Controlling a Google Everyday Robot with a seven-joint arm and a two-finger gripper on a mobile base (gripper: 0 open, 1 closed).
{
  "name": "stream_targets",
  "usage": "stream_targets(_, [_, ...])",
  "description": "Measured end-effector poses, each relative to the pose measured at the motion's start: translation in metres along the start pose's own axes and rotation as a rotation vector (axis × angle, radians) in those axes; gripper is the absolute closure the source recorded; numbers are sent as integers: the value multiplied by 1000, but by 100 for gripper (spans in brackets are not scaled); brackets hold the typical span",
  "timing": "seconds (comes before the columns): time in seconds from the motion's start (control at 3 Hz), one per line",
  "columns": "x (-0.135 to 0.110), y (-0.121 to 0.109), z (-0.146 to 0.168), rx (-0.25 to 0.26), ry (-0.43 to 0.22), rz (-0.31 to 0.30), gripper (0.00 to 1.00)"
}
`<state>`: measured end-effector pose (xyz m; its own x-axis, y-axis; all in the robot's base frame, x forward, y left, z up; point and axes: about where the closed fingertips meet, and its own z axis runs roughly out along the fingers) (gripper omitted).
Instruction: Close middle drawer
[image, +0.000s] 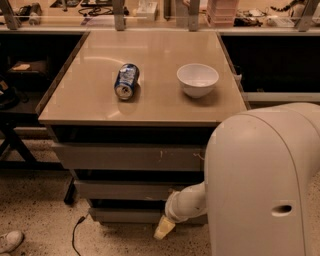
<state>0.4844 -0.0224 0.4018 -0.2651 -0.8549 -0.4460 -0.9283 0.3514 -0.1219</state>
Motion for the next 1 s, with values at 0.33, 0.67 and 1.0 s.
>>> stream_targets(0.33, [10,1,-14,5,7,13,0])
stream_targets(0.67, [24,-4,-57,89,9,127,0])
stream_targets(1.0, [26,-7,-113,230,-33,275,0])
